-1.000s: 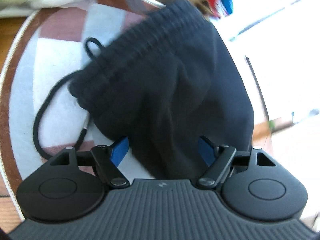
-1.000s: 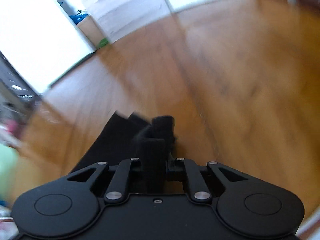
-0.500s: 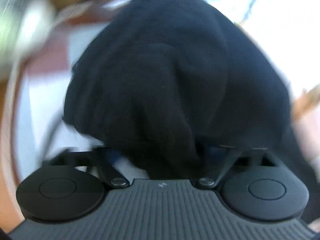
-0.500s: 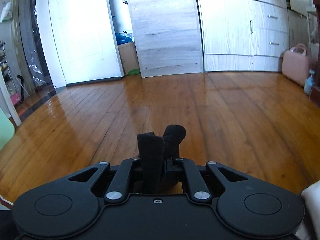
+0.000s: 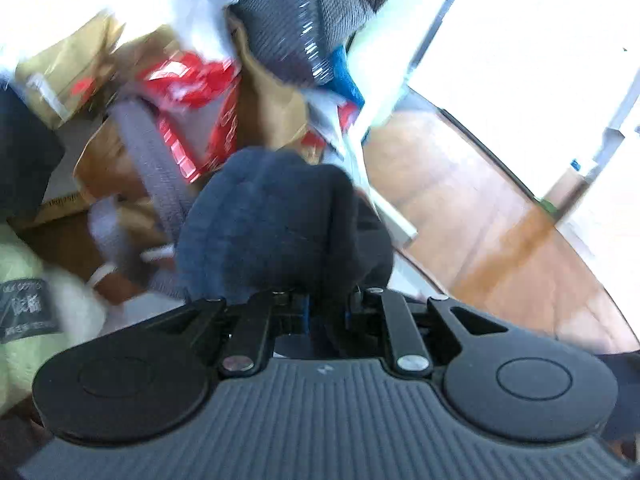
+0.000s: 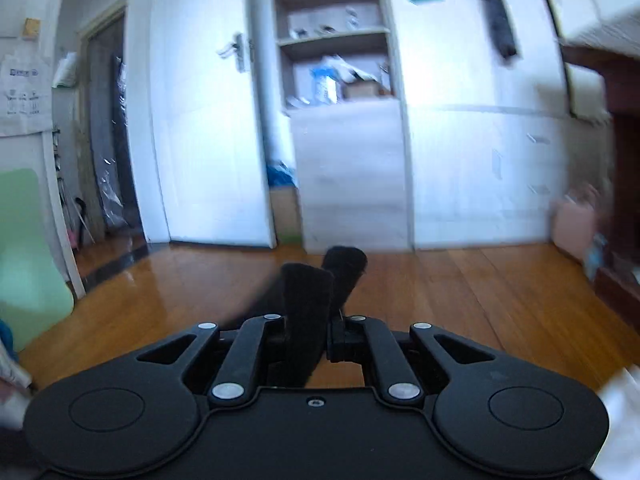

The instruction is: Fold clothes

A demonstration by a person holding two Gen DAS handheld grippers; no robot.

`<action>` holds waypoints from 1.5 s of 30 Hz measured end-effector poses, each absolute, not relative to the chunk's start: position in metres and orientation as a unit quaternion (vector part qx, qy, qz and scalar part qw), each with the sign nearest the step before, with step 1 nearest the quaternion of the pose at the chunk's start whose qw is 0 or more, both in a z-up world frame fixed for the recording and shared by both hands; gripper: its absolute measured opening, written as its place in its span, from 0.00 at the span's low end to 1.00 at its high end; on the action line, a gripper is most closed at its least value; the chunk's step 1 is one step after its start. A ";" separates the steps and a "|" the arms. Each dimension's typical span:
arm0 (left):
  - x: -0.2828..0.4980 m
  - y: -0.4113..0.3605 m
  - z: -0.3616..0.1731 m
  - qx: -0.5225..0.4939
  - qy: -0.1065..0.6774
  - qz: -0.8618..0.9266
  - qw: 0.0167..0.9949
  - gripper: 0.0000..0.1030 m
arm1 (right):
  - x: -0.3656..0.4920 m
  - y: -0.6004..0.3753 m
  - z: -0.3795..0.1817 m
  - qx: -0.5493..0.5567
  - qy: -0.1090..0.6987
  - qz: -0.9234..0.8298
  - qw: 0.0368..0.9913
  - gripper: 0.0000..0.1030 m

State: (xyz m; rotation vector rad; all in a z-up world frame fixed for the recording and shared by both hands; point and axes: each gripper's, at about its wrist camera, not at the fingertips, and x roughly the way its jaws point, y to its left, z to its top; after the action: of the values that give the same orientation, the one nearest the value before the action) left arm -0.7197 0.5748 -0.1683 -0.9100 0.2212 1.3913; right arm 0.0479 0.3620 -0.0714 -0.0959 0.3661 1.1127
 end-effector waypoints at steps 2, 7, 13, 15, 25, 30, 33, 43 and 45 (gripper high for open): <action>-0.718 0.586 -0.211 -0.436 0.122 0.598 0.661 0.20 | 0.039 0.333 -0.135 -0.132 0.216 0.498 0.830 0.16; -0.724 0.578 -0.327 -0.555 0.106 0.571 0.596 0.22 | 0.038 0.293 -0.253 -0.241 0.351 0.408 0.807 0.13; -0.726 0.572 -0.323 -0.554 0.072 0.585 0.588 0.22 | 0.052 0.291 -0.211 -0.169 0.309 0.439 0.826 0.12; -0.727 0.573 -0.312 -0.541 0.085 0.592 0.591 0.22 | 0.039 0.285 -0.188 -0.168 0.258 0.451 0.838 0.12; -0.731 0.562 -0.248 -0.539 0.145 0.595 0.578 0.40 | 0.053 0.287 -0.259 -0.358 0.256 0.279 0.853 0.20; -0.680 0.539 -0.186 -0.421 0.203 0.602 0.648 0.45 | 0.067 0.281 -0.223 -0.204 0.317 0.361 0.853 0.52; -0.634 0.527 -0.155 -0.362 0.209 0.573 0.705 0.54 | 0.052 0.293 -0.234 -0.251 0.308 0.379 0.836 0.51; -0.443 0.573 -0.173 -0.411 0.346 0.389 0.749 0.54 | 0.044 0.349 -0.209 -0.240 0.332 0.563 0.718 0.52; -0.412 0.571 -0.164 -0.379 0.348 0.361 0.778 0.57 | 0.053 0.363 -0.206 -0.260 0.332 0.580 0.697 0.52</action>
State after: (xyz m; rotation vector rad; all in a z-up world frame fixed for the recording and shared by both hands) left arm -0.4115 0.5706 -0.1640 -0.8208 0.7525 0.7810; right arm 0.0526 0.3631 -0.2060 -0.5788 0.7399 1.2945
